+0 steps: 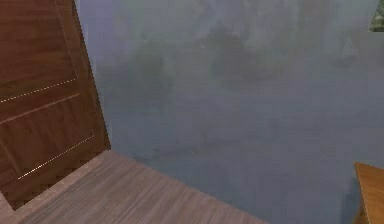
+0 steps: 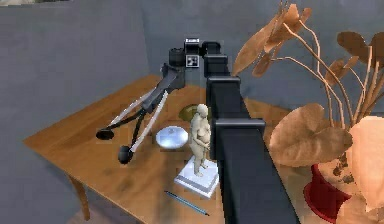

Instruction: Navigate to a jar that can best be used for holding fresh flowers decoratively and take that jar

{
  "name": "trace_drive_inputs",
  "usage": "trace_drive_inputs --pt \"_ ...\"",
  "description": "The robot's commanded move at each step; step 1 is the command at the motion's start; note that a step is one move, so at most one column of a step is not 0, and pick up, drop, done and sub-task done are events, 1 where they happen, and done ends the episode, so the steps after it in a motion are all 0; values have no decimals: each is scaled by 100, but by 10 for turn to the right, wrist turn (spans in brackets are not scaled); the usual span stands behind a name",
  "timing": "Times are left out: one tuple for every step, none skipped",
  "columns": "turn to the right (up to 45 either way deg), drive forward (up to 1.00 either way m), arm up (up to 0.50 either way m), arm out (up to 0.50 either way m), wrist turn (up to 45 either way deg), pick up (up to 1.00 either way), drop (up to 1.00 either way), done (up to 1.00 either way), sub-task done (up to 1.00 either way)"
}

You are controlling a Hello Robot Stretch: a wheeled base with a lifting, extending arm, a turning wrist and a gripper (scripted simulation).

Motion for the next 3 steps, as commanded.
trace_drive_inputs --pt "0 0 0 0 450 0 0 0 0" --pt "0 0 0 0 450 0 0 0 0" --pt "0 0 0 0 240 0 0 0 0"
